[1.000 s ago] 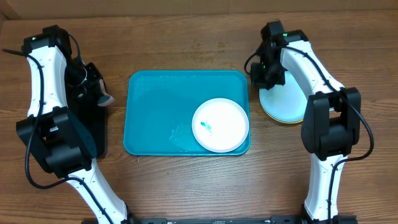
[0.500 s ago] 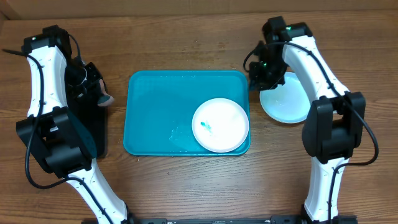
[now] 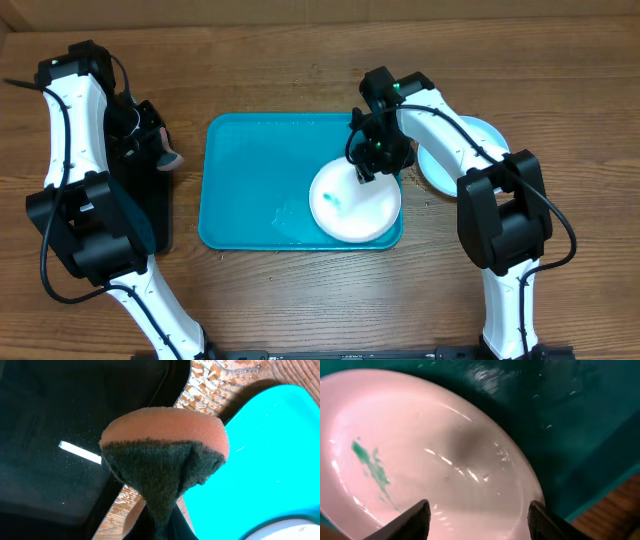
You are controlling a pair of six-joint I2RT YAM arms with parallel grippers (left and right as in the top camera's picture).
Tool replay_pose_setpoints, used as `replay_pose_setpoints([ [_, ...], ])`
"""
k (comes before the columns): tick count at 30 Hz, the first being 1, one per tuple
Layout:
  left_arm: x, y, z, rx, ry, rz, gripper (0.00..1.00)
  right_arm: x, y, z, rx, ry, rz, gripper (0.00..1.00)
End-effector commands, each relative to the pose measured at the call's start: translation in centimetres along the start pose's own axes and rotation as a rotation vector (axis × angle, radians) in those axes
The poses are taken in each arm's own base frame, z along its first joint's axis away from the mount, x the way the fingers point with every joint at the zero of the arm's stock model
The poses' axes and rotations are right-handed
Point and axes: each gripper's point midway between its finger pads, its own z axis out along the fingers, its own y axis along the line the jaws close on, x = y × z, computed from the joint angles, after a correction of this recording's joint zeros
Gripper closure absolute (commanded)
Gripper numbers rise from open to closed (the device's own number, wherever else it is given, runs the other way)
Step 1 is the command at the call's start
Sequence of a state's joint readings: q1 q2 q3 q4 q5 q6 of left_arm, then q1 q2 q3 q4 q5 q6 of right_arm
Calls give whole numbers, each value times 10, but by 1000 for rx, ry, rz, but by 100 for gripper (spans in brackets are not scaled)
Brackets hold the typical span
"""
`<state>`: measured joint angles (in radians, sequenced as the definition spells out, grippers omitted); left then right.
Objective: Clean dirty plates on tray and stack at the side
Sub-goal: 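Move the right gripper to the white plate and grip its rim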
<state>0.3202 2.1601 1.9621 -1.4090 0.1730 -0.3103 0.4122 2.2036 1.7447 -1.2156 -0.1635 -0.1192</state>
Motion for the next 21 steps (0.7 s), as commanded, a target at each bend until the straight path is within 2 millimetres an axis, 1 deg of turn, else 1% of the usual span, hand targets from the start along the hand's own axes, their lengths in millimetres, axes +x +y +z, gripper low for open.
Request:
replay_pose_setpoints([
  [1, 0, -5, -12, 21, -28, 26, 96, 0, -13, -4, 56, -26, -17, 36],
  [6, 0, -5, -12, 21, -28, 26, 96, 4, -14, 3, 59, -16, -29, 38],
  [10, -1, -5, -12, 23, -35, 27, 96, 7, -13, 5, 54, -4, -30, 39],
  [12, -2, -5, -12, 24, -37, 28, 96, 5, -5, 5, 9, -14, -31, 39],
  [14, -2, -5, -12, 24, -38, 28, 96, 2, 6, 5, -54, -31, -35, 43],
  [15, -2, -5, -12, 24, -37, 28, 96, 0, 13, 4, -90, -39, -38, 47],
  [16, -2, -5, -12, 24, -38, 28, 96, -2, 19, 3, -112, -47, -46, 52],
  [17, -2, -5, -12, 24, -37, 28, 96, -5, 22, 2, -109, -55, -45, 60],
  [18, -2, -5, -12, 24, -38, 28, 96, -10, 20, -2, -84, -72, -20, 64],
  [19, -2, -5, -12, 24, -38, 28, 96, -19, 15, -10, -44, -99, 19, 64],
  [21, -2, -5, -12, 24, -37, 28, 96, -35, 8, -29, 12, -156, 33, 64],
])
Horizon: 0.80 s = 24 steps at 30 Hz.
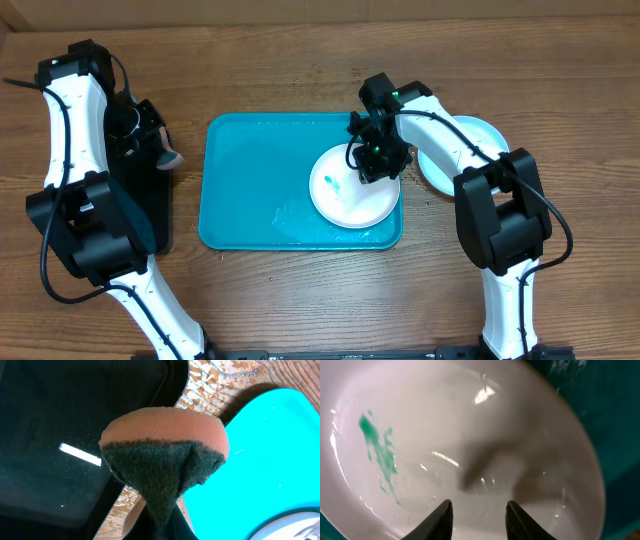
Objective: Clean dirty plates on tray and stack at the side
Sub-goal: 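Move the right gripper to the white plate and grip its rim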
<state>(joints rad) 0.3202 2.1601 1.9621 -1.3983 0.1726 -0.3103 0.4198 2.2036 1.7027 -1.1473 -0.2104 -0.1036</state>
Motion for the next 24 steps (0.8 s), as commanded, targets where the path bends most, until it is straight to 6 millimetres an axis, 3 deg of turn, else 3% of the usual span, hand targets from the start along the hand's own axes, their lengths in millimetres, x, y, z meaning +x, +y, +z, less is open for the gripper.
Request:
replay_pose_setpoints([
  [1, 1, -5, -12, 21, -26, 26, 96, -37, -3, -46, 88, -149, 25, 63],
  [5, 2, -4, -12, 19, -22, 25, 96, -49, -30, -60, 257, -200, 17, 51],
  [10, 2, -4, -12, 19, -20, 25, 96, -41, -48, -48, 323, -170, 34, 50],
  [15, 2, -4, -12, 19, -21, 25, 96, -23, -42, -21, 257, -105, 36, 50],
  [24, 3, -4, -12, 18, -17, 24, 96, 9, -39, 2, 220, 6, 49, 51],
])
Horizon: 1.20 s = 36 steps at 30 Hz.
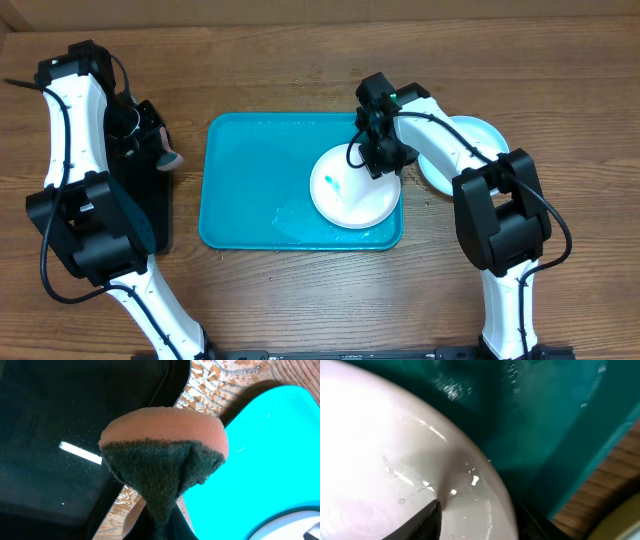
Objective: Clean dirty plates on tray and stack at the side
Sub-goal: 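Move the right gripper to the white plate and grip its rim, then bring the sponge with the left gripper onto the white plate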
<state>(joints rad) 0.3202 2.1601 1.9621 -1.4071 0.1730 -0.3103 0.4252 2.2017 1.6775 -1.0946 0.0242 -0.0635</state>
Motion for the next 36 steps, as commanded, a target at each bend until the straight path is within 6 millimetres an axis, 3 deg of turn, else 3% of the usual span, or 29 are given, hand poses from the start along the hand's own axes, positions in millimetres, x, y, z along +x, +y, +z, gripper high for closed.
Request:
replay_pose_setpoints([
  [1, 1, -5, -12, 21, -24, 26, 96, 16, 4, 1, -41, 45, 16, 51],
  [6, 7, -23, -13, 130, 3, 115, 96, 27, 40, -5, -246, 95, 57, 65],
  [8, 11, -34, -15, 188, 15, 174, 96, 23, 44, -6, -270, 93, 126, 67],
  [11, 17, -43, -15, 223, 31, 213, 96, 10, 45, -5, -278, 49, 206, 77],
  [15, 31, -54, -13, 218, 67, 262, 96, -8, 45, -5, -286, -13, 270, 79],
  [17, 39, -61, -11, 213, 84, 296, 96, -5, 43, -4, -271, -4, 272, 79],
  [21, 64, -86, -6, 201, 131, 429, 96, 21, 32, -1, -192, 94, 284, 77],
  [27, 93, -117, 2, 186, 169, 530, 96, 34, 33, 8, -192, 135, 297, 76],
  [31, 115, -133, 6, 172, 202, 589, 96, 30, 34, 15, -198, 112, 344, 91],
  [36, 141, -155, 12, 159, 227, 661, 96, 7, 44, 13, -271, 36, 388, 94],
])
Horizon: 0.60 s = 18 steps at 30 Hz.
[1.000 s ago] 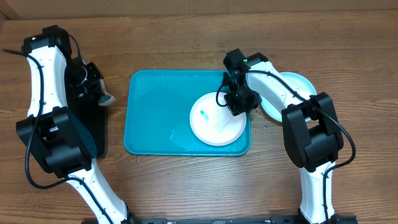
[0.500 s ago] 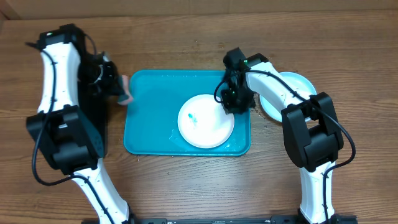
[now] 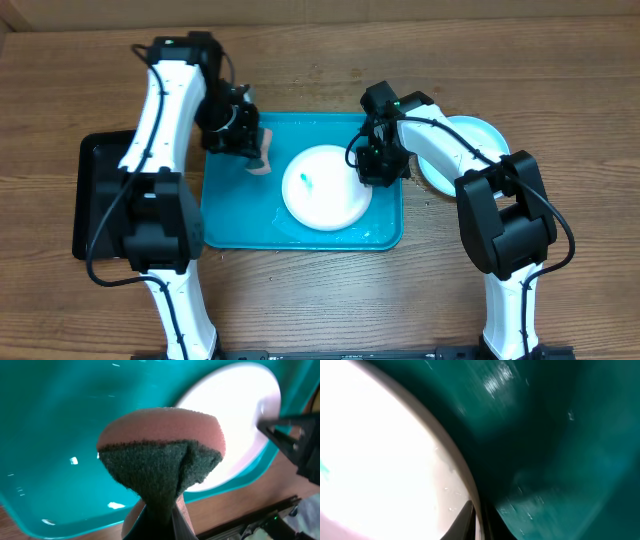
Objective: Clean dirty plates on tray and stack at the side
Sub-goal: 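Bring the sponge with the left gripper onto the white plate, then scrub the white plate with the sponge while right gripper holds it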
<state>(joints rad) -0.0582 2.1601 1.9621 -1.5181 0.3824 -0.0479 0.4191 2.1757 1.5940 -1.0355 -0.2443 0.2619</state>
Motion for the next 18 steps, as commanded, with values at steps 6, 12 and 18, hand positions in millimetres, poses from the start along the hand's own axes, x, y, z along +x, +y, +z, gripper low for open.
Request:
replay_pose_setpoints([
  [6, 4, -48, 12, -50, -26, 76, 96, -19, 6, 9, -41, -72, 87, 96],
  [12, -4, -68, 29, -94, -68, 72, 96, -23, 8, 8, -50, -90, 83, 96],
  [18, -4, -78, 71, -93, -74, 77, 95, -24, 15, 8, -86, -87, 78, 95],
])
